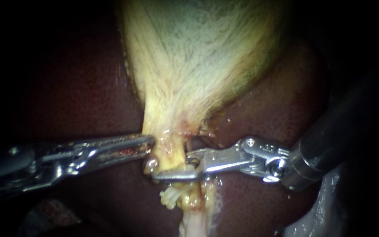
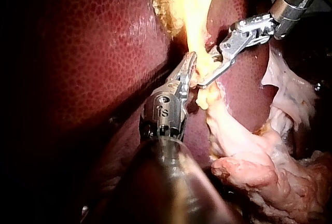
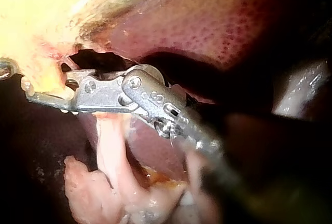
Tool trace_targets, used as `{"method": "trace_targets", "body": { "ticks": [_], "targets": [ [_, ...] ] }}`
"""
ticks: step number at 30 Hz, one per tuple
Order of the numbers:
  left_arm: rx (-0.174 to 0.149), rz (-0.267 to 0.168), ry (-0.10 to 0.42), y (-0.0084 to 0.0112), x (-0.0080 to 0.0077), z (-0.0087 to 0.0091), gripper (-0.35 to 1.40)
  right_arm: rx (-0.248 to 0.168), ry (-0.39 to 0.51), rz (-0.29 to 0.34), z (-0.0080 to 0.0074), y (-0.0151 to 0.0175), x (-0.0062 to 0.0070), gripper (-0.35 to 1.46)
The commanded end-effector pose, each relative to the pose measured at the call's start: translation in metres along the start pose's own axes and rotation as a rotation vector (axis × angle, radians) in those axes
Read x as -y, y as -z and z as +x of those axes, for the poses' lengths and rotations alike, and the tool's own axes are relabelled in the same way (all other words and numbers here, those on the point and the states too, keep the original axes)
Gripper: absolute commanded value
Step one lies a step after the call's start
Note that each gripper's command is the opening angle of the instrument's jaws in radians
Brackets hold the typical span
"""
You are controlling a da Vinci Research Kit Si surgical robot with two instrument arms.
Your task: Going back third clip left tube
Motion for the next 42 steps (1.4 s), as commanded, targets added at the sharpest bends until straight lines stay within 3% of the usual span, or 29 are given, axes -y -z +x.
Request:
{"method": "trace_targets", "body": {
  "ticks": [1,4,7,11,17,22,27,31,42],
  "targets": [
    [0.000,0.000,0.000,0.0000,0.0000,0.0000,-0.35,-0.001,0.000,0.000,0.0000,-0.0002,0.0001,-0.35],
    [0.000,0.001,0.000,0.0000,0.0000,0.0000,-0.35,0.000,0.001,-0.002,-0.0001,-0.0005,0.0003,-0.32],
    [0.000,0.001,0.000,0.0001,0.0000,0.0000,-0.35,0.000,0.004,-0.004,-0.0004,-0.0010,0.0001,0.09],
    [0.000,0.001,0.000,0.0001,0.0000,0.0000,-0.35,0.003,0.011,-0.009,-0.0016,-0.0016,-0.0006,0.43],
    [0.000,0.000,0.000,0.0002,0.0001,0.0000,-0.35,0.001,0.022,-0.032,-0.0039,-0.0004,-0.0024,0.52],
    [0.000,0.001,0.000,0.0004,0.0001,0.0000,-0.35,-0.020,0.019,-0.094,-0.0045,0.0022,-0.0030,0.54],
    [0.000,0.001,0.000,0.0004,0.0001,0.0001,-0.35,-0.034,0.006,-0.127,-0.0040,0.0048,-0.0018,0.56],
    [-0.001,0.001,0.000,0.0005,0.0000,0.0001,-0.35,-0.034,0.050,-0.140,-0.0025,0.0073,-0.0004,0.57],
    [-0.001,0.003,-0.001,0.0002,-0.0004,0.0001,-0.35,0.066,0.208,-0.141,0.0006,0.0130,0.0024,0.60]
  ]
}}
